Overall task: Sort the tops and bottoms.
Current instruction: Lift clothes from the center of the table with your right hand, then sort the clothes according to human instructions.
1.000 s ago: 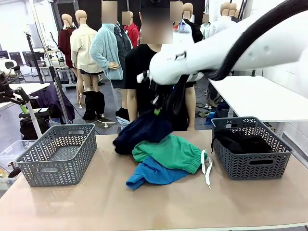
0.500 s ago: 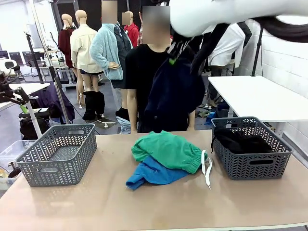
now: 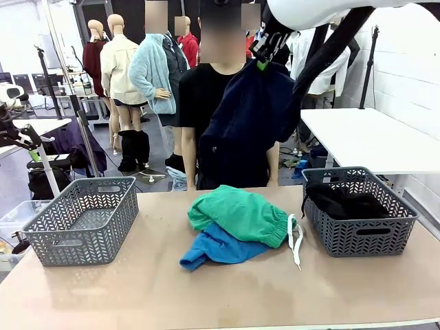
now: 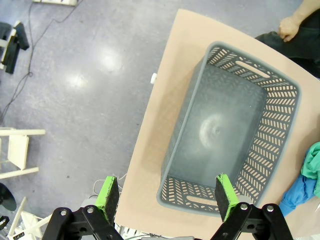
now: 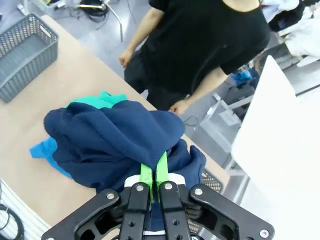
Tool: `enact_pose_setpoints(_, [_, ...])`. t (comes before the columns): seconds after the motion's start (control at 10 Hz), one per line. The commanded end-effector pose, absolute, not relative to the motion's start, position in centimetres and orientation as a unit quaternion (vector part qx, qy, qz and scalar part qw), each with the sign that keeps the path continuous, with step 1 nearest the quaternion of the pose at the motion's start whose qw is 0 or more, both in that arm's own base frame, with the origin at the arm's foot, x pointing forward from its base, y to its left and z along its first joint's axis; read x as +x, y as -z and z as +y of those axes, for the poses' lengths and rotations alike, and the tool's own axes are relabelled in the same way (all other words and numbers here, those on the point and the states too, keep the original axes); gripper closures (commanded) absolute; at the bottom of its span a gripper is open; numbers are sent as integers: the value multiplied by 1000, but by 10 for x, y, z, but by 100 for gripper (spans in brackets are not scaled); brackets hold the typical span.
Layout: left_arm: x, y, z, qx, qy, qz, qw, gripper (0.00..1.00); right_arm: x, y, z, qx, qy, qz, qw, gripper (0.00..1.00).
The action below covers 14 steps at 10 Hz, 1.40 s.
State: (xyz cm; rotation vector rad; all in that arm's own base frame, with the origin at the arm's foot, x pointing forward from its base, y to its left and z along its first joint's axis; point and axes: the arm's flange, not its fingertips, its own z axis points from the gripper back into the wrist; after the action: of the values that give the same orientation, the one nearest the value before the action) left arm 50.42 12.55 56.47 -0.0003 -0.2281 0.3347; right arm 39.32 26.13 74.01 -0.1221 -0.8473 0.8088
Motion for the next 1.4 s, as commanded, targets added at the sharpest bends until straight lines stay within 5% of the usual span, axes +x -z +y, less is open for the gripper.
enact_pose_setpoints(0.0, [503,-564,125,11,-175,-112,978,0,391,-725,257,-64,-373,-411,829,100])
enact_pose_setpoints(1.3, [503,-564,125,11,-175,-112,978,0,393,-740,261,-58,-381,-400,832,100])
